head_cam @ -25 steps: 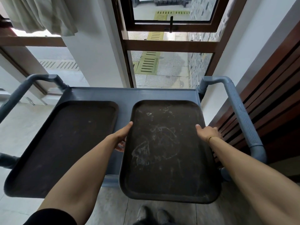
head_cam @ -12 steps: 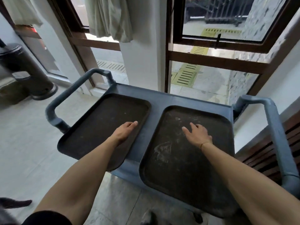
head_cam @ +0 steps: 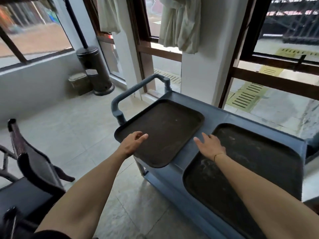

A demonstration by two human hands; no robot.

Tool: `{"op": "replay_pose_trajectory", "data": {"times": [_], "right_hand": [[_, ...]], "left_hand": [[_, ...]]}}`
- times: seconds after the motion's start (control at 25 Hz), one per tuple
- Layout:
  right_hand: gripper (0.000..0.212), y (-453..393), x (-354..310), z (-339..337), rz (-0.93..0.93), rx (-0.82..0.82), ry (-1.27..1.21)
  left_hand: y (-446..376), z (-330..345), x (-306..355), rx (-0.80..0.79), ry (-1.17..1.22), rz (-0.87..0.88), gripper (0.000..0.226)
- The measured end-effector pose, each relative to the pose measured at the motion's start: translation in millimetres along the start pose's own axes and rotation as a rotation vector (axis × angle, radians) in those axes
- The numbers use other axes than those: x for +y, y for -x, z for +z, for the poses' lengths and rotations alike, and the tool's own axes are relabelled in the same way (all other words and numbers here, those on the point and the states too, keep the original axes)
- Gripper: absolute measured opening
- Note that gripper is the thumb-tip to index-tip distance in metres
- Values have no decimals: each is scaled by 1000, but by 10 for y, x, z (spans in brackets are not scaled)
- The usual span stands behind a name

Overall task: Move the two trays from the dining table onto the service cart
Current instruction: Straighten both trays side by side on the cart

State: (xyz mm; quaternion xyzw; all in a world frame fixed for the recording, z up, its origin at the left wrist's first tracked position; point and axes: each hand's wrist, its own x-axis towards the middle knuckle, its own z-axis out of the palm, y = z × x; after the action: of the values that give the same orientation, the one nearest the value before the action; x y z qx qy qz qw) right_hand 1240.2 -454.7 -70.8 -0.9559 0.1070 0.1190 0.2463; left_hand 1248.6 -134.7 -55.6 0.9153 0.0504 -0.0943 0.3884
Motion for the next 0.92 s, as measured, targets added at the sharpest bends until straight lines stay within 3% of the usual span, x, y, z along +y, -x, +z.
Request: {"op": "replay_pose_trajectory", "data": {"times": [0.52, 0.92], "right_hand": [[70, 105, -1526, 788, -30, 38, 50], [72, 157, -1914, 1106, 29, 55, 152]], "left_hand": [[-323, -993, -1161, -89, -121, 70, 79], [-840, -1057, -1385, -218, -261, 237, 88]]}}
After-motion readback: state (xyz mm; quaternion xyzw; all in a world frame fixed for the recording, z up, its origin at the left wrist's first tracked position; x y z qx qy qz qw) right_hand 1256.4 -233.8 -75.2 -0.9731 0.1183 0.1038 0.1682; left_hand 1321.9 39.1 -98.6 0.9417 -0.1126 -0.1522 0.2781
